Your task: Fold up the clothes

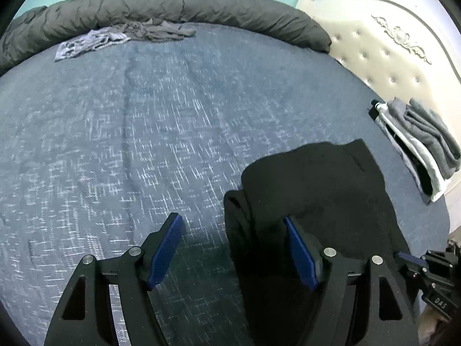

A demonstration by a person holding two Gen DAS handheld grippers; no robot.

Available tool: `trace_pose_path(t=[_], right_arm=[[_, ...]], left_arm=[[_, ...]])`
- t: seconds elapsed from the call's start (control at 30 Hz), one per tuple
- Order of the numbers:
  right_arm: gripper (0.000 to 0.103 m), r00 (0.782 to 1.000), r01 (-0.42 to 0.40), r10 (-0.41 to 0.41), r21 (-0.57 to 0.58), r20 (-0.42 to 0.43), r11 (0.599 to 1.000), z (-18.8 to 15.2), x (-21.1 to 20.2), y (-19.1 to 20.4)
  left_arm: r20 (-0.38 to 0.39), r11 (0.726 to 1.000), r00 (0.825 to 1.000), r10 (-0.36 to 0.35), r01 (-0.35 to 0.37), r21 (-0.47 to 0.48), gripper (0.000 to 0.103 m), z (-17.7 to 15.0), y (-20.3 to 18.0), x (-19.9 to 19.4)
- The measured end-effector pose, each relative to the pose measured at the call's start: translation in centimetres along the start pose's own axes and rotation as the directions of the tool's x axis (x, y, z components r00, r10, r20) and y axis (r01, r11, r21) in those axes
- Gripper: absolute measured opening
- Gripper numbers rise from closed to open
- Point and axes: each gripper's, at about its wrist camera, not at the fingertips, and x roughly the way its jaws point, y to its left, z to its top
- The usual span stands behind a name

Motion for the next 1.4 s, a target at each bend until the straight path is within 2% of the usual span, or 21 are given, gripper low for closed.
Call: trace_pose_path(t=[0.17, 0.27, 0.43, 0.47, 0.5, 0.53, 0.67, 0.8, 0.93, 1.1, 1.3, 1.4], right_arm=[[0.0, 0.999, -0.041, 0.042, 0.036, -0.02, 0.999, 0.4, -0.4, -0.7], [0.0, 0.997, -0.068, 0.07, 0.062, -0.026, 0.996, 0.7, -0.8, -1.2], [0.006, 0.997, -0.078, 0.072, 0.161, 0.042, 0.984, 1.1, -3.7, -3.2], [0.017, 0.996, -0.079, 0.071, 0.178, 0.052, 0.981, 1.1, -4.2, -3.7], [0.036, 0.996, -0.077, 0.067, 0.195, 0.058, 0.978, 1.1, -4.7, -4.2], [0.042, 0.997, -0.07, 0.061, 0.209, 0.048, 0.975, 1.0, -5.0, -4.7], [0.046, 0.99, -0.125, 0.136, 0.259, -0.026, 0.958, 0.2, -4.9, -5.8], [0.06, 0.975, -0.167, 0.206, 0.322, -0.09, 0.932, -0.9, -4.1, -6.3], [0.065, 0.957, -0.189, 0.253, 0.358, -0.141, 0.914, -1.4, -3.0, -6.0], [0.069, 0.938, -0.213, 0.292, 0.356, -0.186, 0.91, -1.2, -1.7, -5.3], [0.07, 0.927, -0.237, 0.309, 0.307, -0.214, 0.922, -0.9, -1.4, -5.3], [0.07, 0.933, -0.227, 0.295, 0.301, -0.207, 0.926, -1.4, -2.5, -6.2]], left_arm=[[0.009, 1.0, 1.0, 0.011, -0.011, -0.002, 0.078, -0.4, -0.1, -1.5], [0.001, 0.998, 1.0, -0.02, 0.02, -0.059, 0.078, -1.0, 0.2, -3.3], [-0.015, 0.994, 0.998, -0.06, 0.059, -0.094, 0.08, -3.2, -0.4, -5.4], [-0.023, 0.994, 0.998, -0.061, 0.059, -0.092, 0.081, -3.6, -0.6, -5.5], [-0.032, 0.993, 0.997, -0.069, 0.065, -0.098, 0.081, -4.0, -0.8, -5.7], [-0.042, 0.991, 0.996, -0.084, 0.079, -0.109, 0.081, -4.3, -0.9, -5.9], [-0.103, 0.979, 0.981, -0.163, 0.147, -0.143, 0.084, -6.1, -1.9, -6.0], [-0.148, 0.973, 0.969, -0.196, 0.173, -0.154, 0.089, -7.7, -2.7, -5.8], [-0.177, 0.961, 0.959, -0.221, 0.184, -0.205, 0.089, -9.3, -2.7, -5.3], [-0.173, 0.937, 0.948, -0.266, 0.212, -0.278, 0.089, -10.3, -2.1, -5.4], [-0.189, 0.942, 0.947, -0.261, 0.207, -0.263, 0.09, -10.4, -2.6, -5.4], [-0.191, 0.951, 0.951, -0.243, 0.196, -0.238, 0.089, -10.2, -2.9, -5.7]])
